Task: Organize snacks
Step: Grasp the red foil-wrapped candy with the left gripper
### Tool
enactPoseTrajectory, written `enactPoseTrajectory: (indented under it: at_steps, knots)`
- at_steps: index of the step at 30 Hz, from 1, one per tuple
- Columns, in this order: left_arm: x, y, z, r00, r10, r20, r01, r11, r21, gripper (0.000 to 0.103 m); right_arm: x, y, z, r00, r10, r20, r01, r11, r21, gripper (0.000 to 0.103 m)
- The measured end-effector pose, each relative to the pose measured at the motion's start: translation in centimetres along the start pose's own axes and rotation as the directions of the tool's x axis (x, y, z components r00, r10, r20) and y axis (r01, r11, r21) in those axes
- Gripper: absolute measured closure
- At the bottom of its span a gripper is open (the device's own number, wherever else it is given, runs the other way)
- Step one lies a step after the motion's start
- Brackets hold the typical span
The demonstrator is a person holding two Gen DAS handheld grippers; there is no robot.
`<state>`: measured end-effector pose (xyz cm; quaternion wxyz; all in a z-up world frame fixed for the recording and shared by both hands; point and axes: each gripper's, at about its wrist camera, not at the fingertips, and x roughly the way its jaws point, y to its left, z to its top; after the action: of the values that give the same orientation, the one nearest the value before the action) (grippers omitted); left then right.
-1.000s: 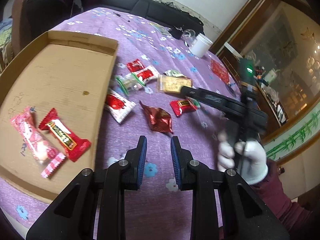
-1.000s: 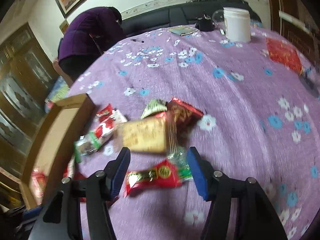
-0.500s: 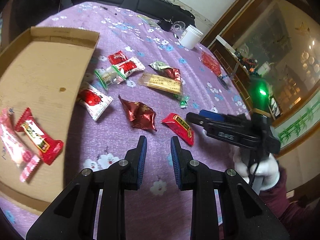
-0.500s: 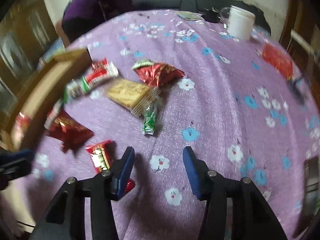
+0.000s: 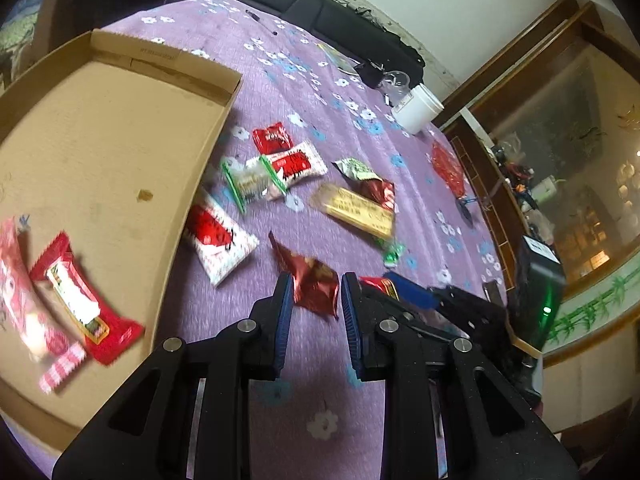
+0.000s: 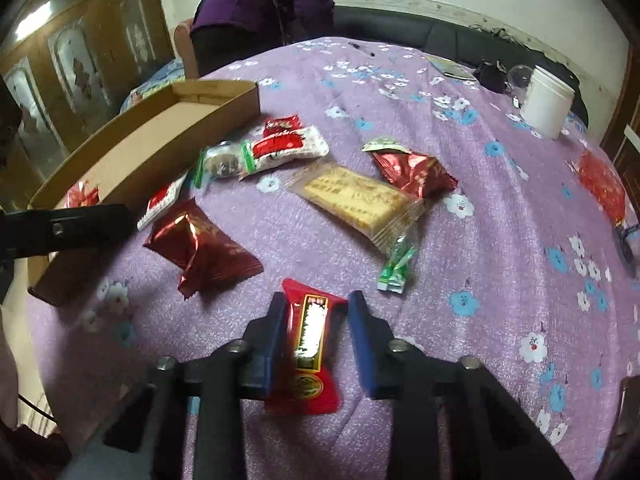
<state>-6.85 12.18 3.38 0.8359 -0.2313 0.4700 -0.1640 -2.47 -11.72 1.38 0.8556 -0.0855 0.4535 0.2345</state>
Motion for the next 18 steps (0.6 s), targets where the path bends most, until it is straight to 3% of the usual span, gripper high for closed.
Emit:
enactPoseTrajectory:
  at_steps: [4,7,10,16,18]
  knots:
    - [1.8,0.2,0.8,1.000,0.022,-0.012,-0.022,0.999,-0.025,0.080,-0.2,-1.3,-0.5,0.998,0.053,0.043,-0.055,0.997,0.056,0.070]
    - [2.9,0.6,1.4,0.999,0.039,-0.010,-0.039,0.997,-0.060,0.079,-0.2,-1.0,-0.4,0.998,0.045,0.049,-0.047,0.998,0.050,0.069]
    - [4.5,0.4,1.6,0.997,0.047,-0.056,-0.051,0.997,-0.060,0.061,-0.2,-1.3,-0.4,0.997,0.059,0.054,-0.062,0.996,0.061,0.069]
    - [6.1,-1.9,0.9,0.993,0.101,-0.058,-0.098,0.994,0.049,0.055,-0.3,-1.4,-0.5,0.996,0.067,0.056,-0.071,0.995,0.067,0.069]
    - [6.7,-3.1,0.5,0.987,0.155,-0.035,-0.148,0.977,0.154,0.055,-0.4,-1.4,-0.5,0.996,0.067,0.055,-0.071,0.995,0.066,0.069]
